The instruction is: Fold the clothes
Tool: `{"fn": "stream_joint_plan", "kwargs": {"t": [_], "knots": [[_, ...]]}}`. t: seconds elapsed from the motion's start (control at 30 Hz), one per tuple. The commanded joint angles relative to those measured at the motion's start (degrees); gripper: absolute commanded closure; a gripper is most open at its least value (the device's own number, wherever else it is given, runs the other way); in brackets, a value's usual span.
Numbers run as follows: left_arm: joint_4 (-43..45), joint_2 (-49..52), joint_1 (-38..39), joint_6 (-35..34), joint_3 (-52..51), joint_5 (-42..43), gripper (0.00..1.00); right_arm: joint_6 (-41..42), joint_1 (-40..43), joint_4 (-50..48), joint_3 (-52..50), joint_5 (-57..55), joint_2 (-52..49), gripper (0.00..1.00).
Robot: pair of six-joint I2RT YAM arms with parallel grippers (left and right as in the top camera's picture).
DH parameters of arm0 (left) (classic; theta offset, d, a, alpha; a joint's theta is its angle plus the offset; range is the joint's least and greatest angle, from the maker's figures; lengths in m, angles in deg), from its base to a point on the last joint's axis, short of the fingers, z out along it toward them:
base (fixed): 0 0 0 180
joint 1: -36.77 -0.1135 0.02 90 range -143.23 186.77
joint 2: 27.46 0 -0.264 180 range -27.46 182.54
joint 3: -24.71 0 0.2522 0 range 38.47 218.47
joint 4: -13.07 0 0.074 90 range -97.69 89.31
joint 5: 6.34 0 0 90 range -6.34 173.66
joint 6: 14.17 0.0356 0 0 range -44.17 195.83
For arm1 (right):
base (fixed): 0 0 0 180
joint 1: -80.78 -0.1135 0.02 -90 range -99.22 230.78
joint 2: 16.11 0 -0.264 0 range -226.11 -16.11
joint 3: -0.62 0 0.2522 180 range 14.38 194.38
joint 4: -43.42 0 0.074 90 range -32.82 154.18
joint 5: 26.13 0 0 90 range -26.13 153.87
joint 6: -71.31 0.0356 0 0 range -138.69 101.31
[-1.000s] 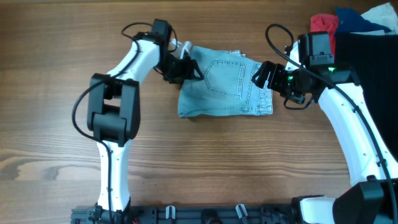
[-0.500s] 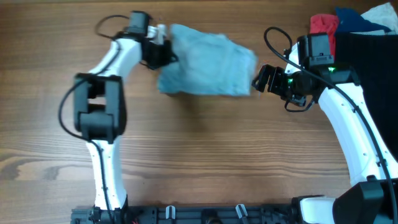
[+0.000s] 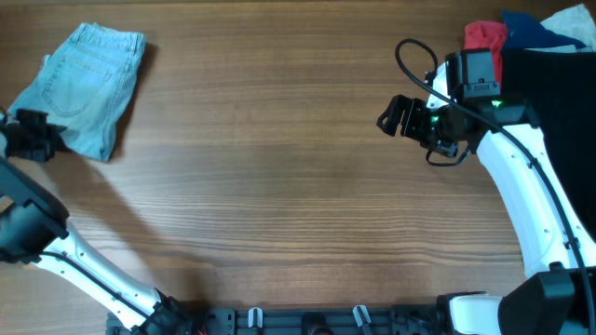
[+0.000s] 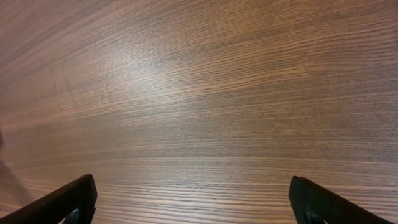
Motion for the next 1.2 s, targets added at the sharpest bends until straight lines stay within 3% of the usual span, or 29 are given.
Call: {"fn": "stream_joint_plan", "kwargs": {"t": [0.0, 0.07, 0.23, 0.3, 0.4, 0.6, 0.77, 0.93, 1.17], "knots": [[-0.63, 0.35, -0.68, -1.44, -0.17, 3.10, 0.96, 0.39, 0.39, -0.44, 0.42, 0.33, 0.07, 0.00], [-0.87, 0.35, 1.16, -2.05, -0.17, 3.08, 0.96, 0.42, 0.39, -0.35, 0.42, 0.33, 0.07, 0.01], [2.60, 0.35, 10.23, -10.84, -2.89, 3.02, 0.96, 0.39, 0.39, -0.04, 0.42, 0.35, 0.07, 0.01], [5.88, 0.35, 14.95, -15.19, -4.35, -1.36, 0.96, 0.22, 0.39, 0.31, 0.42, 0.31, 0.07, 0.00], [9.33, 0.35, 18.38, -16.28, -4.35, -5.38, 0.96, -0.76, 0.39, 1.29, 0.42, 0.28, 0.07, 0.00], [10.71, 0.35, 17.49, -17.44, -4.35, -9.66, 0.96, -1.18, 0.39, 1.31, 0.42, 0.28, 0.07, 0.00], [11.37, 0.35, 14.62, -12.90, -4.35, -13.49, 0.96, -1.22, 0.39, 1.62, 0.42, 0.31, 0.07, 0.01], [13.18, 0.35, 11.93, -12.83, -4.35, -13.70, 0.96, -1.18, 0.39, 1.60, 0.42, 0.28, 0.07, 0.00], [14.23, 0.35, 14.10, -12.57, -4.35, -13.66, 0.96, -1.16, 0.39, 1.66, 0.42, 0.31, 0.07, 0.01]]}}
